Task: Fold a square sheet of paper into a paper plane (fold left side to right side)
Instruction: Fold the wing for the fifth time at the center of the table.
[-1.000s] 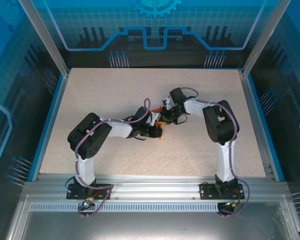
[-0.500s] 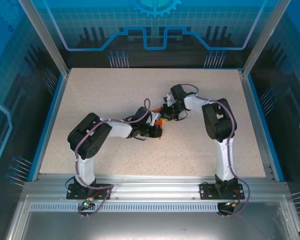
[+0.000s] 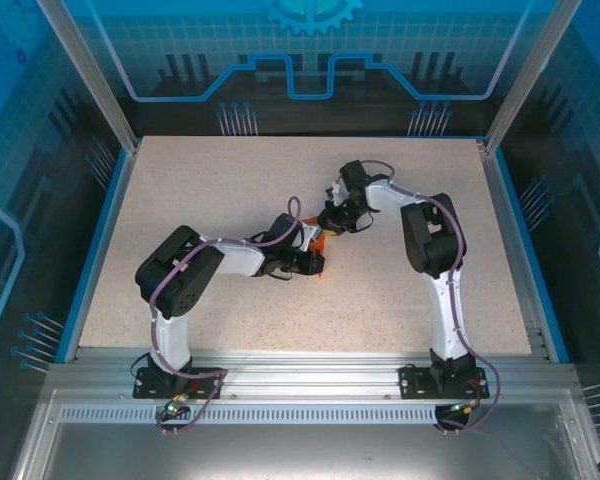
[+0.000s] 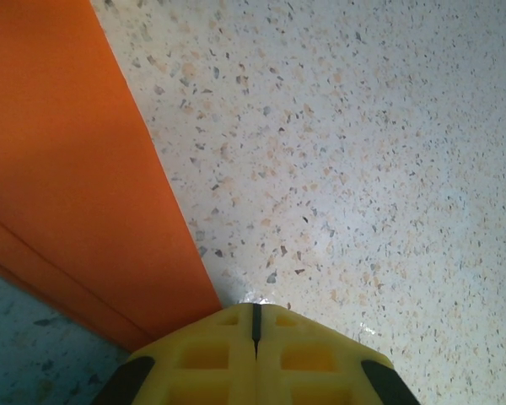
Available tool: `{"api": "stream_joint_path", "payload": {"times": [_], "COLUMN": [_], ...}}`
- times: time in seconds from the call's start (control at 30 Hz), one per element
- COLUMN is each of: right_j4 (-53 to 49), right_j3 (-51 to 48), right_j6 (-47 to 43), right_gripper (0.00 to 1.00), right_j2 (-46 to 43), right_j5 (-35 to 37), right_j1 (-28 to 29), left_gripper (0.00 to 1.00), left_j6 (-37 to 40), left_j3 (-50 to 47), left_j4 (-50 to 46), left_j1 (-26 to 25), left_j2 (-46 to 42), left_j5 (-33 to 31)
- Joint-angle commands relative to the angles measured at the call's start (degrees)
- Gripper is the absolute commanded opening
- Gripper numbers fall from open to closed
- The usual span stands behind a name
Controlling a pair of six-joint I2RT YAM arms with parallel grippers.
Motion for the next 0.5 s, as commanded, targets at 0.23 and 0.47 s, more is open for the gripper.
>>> {"api": "stream_joint_path", "payload": {"times": [0.23, 0.47], "right_j4": [-2.1, -4.1], "right_j3": [9.4, 13.9], "right_j6": [-2.1, -2.4], "right_gripper": [0.13, 0.13], "right_j2": [6.7, 9.5], "right_j5": [6.5, 7.3], "right_j1": [-3.2, -3.7], "left_gripper": [0.05, 0.05], "left_j6": [1.2, 1.2], "left_j3": [-2.9, -3.6], "left_j4": [-5.4, -5.0], "left_j1": [-0.7, -0.7], "left_j2": [0.5, 0.2], "left_j5": [-0.1, -0.1]}}
